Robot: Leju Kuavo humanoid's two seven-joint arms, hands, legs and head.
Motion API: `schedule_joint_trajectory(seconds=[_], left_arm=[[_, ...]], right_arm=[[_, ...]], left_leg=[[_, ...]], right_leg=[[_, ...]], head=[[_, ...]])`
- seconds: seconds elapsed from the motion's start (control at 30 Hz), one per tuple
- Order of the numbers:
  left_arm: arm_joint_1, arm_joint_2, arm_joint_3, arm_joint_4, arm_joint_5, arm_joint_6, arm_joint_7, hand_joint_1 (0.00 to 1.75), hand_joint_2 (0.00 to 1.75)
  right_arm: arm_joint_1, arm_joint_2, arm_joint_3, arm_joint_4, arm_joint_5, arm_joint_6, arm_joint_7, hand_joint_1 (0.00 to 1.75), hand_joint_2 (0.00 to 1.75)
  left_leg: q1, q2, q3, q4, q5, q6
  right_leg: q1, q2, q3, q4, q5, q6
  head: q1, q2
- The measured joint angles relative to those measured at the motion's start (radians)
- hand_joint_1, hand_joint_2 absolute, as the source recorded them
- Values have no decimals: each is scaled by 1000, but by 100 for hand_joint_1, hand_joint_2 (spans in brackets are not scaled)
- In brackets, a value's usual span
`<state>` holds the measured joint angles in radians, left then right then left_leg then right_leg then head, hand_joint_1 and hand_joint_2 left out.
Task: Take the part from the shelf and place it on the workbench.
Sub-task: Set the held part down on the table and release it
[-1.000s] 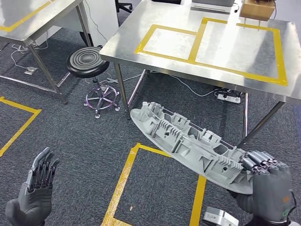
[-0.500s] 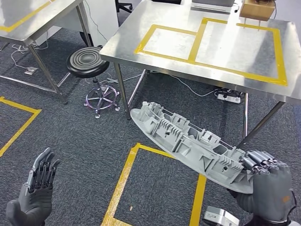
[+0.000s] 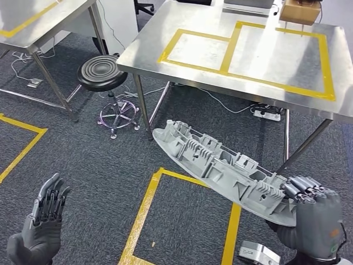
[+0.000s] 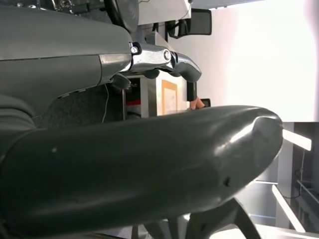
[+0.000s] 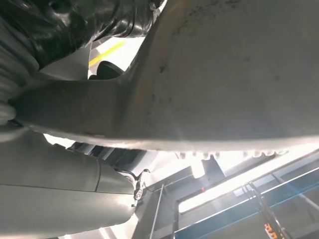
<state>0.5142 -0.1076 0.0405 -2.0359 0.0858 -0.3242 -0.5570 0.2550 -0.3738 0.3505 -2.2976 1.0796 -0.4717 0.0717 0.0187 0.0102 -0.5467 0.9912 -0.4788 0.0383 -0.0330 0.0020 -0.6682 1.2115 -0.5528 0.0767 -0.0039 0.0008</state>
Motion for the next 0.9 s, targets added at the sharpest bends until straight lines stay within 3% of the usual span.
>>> schedule_joint_trajectory(seconds=[0.07,0.1,0.17,0.27,0.33,0.4,0.43,0.47,0.5,0.57,0.6,0.67,0.8,0.83,0.9], left_arm=[[0,0,1,0,0,0,0,0,0],[0,0,1,0,0,-1,1,0,0],[0,0,2,0,0,-3,2,0,0],[-1,0,3,0,0,-7,5,0,0],[-1,0,4,0,0,-9,7,0,0],[-1,-1,5,0,-1,-9,8,0,0],[0,-1,5,0,-1,-10,9,0,0],[0,-1,5,0,-1,-10,9,0,0],[0,-1,5,0,-2,-10,9,0,0],[0,-1,6,0,-3,-11,9,0,0],[1,-1,6,0,-3,-12,9,0,0],[3,-2,7,0,-4,-14,8,0,0],[5,-10,12,-2,-4,-23,7,0,0],[5,-17,15,-2,-4,-29,11,0,0],[6,-45,22,-6,-9,-47,27,0,0]], right_arm=[[-2,0,0,0,0,0,0,175,175],[-5,0,0,0,0,0,0,175,175],[-8,0,0,0,-1,1,0,175,175],[-8,0,0,0,-2,4,1,175,175],[-9,0,0,0,-5,6,1,175,175],[-10,0,0,0,-7,7,1,175,175],[-10,0,1,0,-7,8,1,175,175],[-9,0,1,0,-8,8,1,175,175],[-9,0,1,0,-9,8,1,175,175],[-9,0,1,0,-13,11,1,175,175],[-10,0,1,0,-18,14,1,175,175],[-10,0,1,0,-32,20,0,175,175],[-8,0,1,-1,-56,28,-6,175,175],[-7,0,1,-2,-59,30,-9,175,175],[-4,0,0,-2,-63,31,-15,175,175]], left_leg=[[5,0,1,10,-9,-17],[5,-1,0,15,-13,-27],[2,-1,-1,20,-16,-42],[7,-2,-5,39,-33,-55],[7,-2,-49,137,-86,-58],[4,-2,-122,279,-141,-54],[2,-3,-147,322,-148,-50],[0,-3,-156,329,-135,-45],[-4,-3,-149,300,-105,-37],[-15,-7,-99,174,-26,-13],[-20,-10,-75,117,-3,-3],[-28,-13,-53,63,2,7],[-23,-12,-33,28,0,8],[-20,-11,-26,22,-1,10],[-19,-9,-19,20,-7,15]], right_leg=[[-5,-7,72,-138,52,9],[-5,-8,97,-181,60,4],[0,-4,108,-195,52,-15],[2,-1,109,-190,50,-43],[5,-1,114,-191,47,-56],[12,-1,119,-191,41,-64],[16,1,122,-191,39,-68],[20,2,127,-191,35,-70],[25,5,134,-191,31,-72],[31,8,146,-191,20,-73],[34,10,151,-190,14,-71],[33,12,151,-191,7,-60],[27,9,139,-168,-15,-37],[26,8,116,-127,-34,-31],[22,6,40,1,-80,-20]], head=[[3,0],[4,0],[5,0],[0,0],[-4,0],[-6,0],[-6,0],[-6,0],[-6,0],[-5,0],[-5,0],[-4,0],[-2,0],[0,0],[5,0]])
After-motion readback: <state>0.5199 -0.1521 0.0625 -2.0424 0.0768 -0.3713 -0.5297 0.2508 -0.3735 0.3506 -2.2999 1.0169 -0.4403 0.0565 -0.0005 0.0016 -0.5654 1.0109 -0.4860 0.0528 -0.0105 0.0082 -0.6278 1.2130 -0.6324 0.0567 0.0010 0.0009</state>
